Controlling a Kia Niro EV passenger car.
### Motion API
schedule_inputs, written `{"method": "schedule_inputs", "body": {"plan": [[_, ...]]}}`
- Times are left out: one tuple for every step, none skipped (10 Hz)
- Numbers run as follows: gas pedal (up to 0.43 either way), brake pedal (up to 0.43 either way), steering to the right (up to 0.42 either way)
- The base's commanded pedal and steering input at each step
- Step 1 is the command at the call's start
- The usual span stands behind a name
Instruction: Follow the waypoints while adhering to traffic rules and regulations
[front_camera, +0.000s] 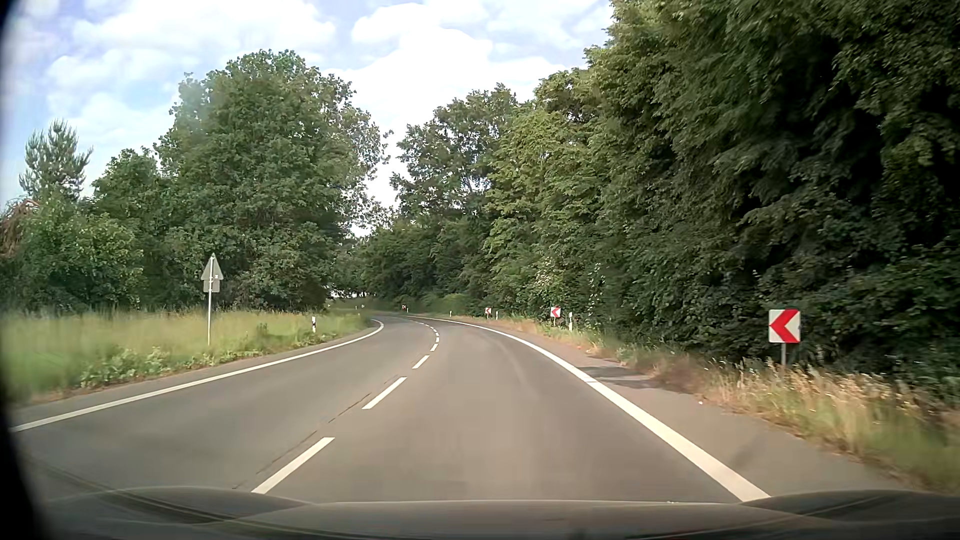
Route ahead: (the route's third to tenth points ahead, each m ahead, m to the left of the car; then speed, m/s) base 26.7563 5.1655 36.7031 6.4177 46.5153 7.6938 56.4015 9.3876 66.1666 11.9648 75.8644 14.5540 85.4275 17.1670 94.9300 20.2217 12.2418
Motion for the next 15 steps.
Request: {"method": "schedule_inputs", "body": {"plan": [[0.02, 0.03, -0.013], [0.02, 0.03, -0.013], [0.02, 0.03, -0.013], [0.02, 0.03, -0.013], [0.02, 0.03, -0.013], [0.02, 0.03, -0.013], [0.02, 0.03, -0.013], [0.02, 0.03, -0.013], [0.02, 0.03, -0.014], [0.02, 0.03, -0.013], [0.02, 0.03, -0.014], [0.02, 0.03, -0.015], [0.02, 0.03, -0.015], [0.02, 0.03, -0.015], [0.02, 0.03, -0.016]]}}
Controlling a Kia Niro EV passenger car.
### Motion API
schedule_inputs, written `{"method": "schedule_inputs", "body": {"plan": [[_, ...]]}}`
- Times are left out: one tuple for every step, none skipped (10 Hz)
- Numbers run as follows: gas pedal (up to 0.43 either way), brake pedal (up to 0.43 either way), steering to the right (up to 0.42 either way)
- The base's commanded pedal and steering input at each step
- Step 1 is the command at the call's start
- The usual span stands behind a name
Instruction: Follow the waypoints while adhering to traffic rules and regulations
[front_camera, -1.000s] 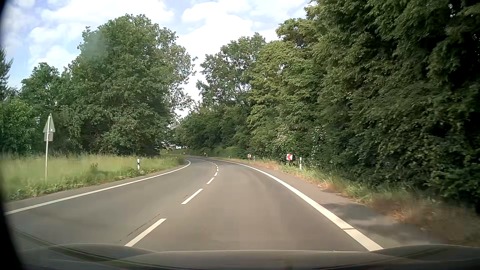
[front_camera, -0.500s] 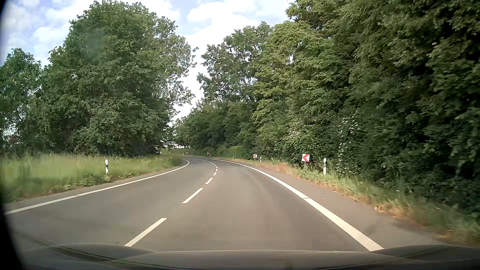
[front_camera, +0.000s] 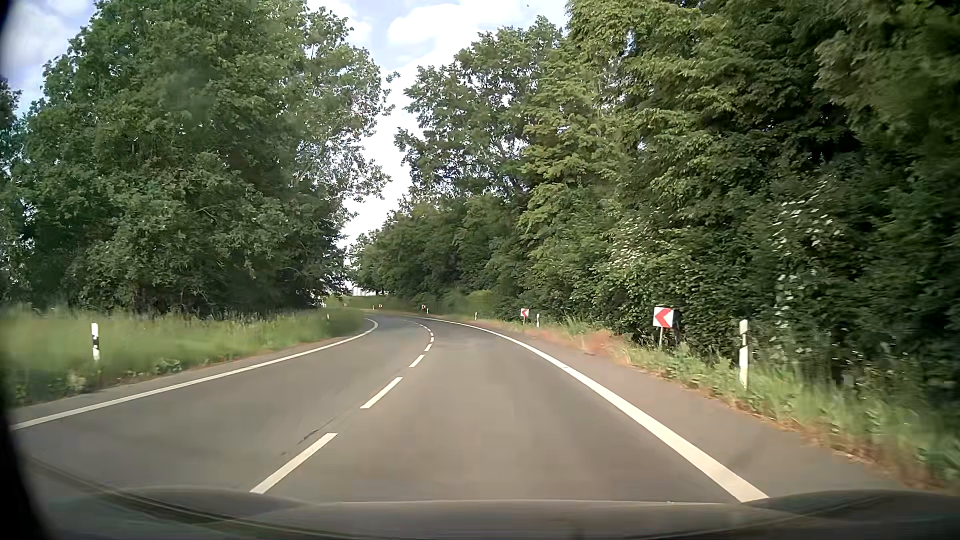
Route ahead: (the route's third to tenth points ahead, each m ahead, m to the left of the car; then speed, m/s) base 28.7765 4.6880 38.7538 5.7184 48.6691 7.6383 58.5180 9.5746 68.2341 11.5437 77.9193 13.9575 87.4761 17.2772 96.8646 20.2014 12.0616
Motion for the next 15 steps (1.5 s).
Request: {"method": "schedule_inputs", "body": {"plan": [[0.02, 0.03, -0.016], [0.02, 0.03, -0.017], [0.02, 0.03, -0.017], [0.02, 0.03, -0.017], [0.02, 0.03, -0.017], [0.02, 0.03, -0.017], [0.02, 0.03, -0.017], [0.02, 0.03, -0.017], [0.02, 0.03, -0.018], [0.02, 0.03, -0.018], [0.02, 0.03, -0.018], [0.02, 0.03, -0.018], [0.02, 0.03, -0.018], [0.02, 0.03, -0.018], [0.02, 0.03, -0.018]]}}
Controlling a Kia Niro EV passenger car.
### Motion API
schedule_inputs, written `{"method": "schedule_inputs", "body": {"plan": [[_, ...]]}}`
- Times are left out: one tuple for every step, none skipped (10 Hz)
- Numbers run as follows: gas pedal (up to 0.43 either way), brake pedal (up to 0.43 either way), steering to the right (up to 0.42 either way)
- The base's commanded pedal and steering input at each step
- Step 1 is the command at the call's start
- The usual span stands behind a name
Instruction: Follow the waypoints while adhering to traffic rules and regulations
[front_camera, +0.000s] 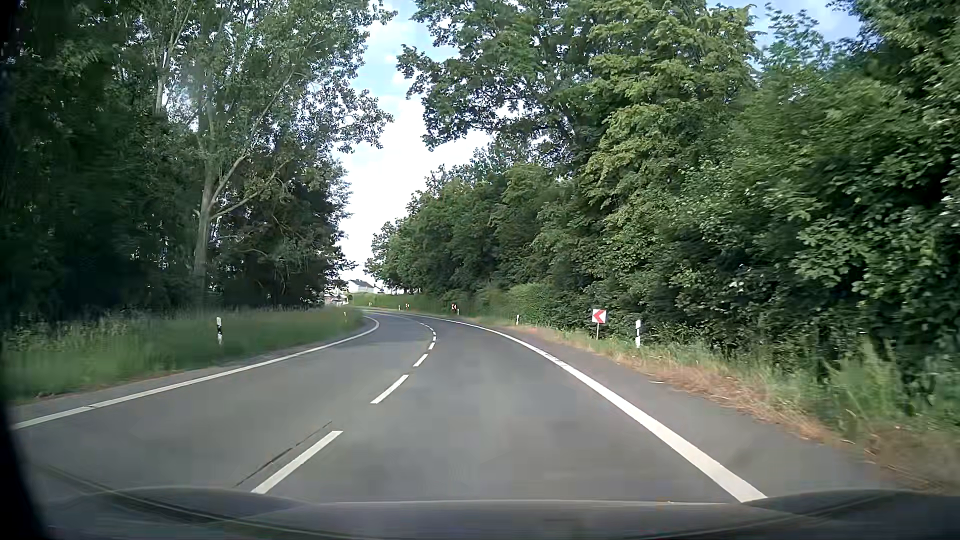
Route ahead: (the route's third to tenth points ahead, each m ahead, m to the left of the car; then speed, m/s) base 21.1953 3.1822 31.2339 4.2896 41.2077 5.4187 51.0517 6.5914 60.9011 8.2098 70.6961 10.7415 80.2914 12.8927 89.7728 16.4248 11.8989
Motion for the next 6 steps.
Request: {"method": "schedule_inputs", "body": {"plan": [[0.02, 0.03, -0.019], [0.02, 0.03, -0.019], [0.02, 0.03, -0.019], [0.02, 0.03, -0.019], [0.02, 0.03, -0.017], [0.02, 0.03, -0.013]]}}
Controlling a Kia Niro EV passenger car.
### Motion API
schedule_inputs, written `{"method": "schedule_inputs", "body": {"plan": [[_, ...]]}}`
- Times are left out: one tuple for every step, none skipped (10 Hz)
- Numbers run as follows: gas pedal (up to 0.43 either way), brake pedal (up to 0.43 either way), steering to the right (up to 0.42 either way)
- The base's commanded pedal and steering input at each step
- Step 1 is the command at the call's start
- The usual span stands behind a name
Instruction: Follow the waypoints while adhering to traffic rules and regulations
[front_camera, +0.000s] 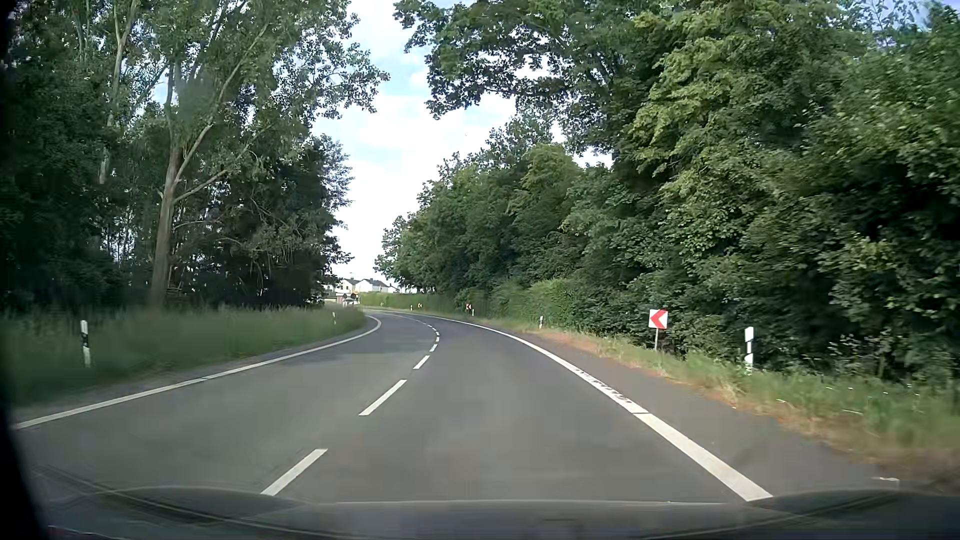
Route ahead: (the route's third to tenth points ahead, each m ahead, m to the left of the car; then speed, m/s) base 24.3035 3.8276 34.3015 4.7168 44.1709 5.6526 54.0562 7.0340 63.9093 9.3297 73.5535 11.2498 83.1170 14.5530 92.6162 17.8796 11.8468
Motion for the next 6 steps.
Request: {"method": "schedule_inputs", "body": {"plan": [[0.02, 0.03, -0.013], [0.02, 0.03, -0.013], [0.02, 0.03, -0.016], [0.02, 0.03, -0.017], [0.02, 0.03, -0.016], [0.028, 0.03, -0.017]]}}
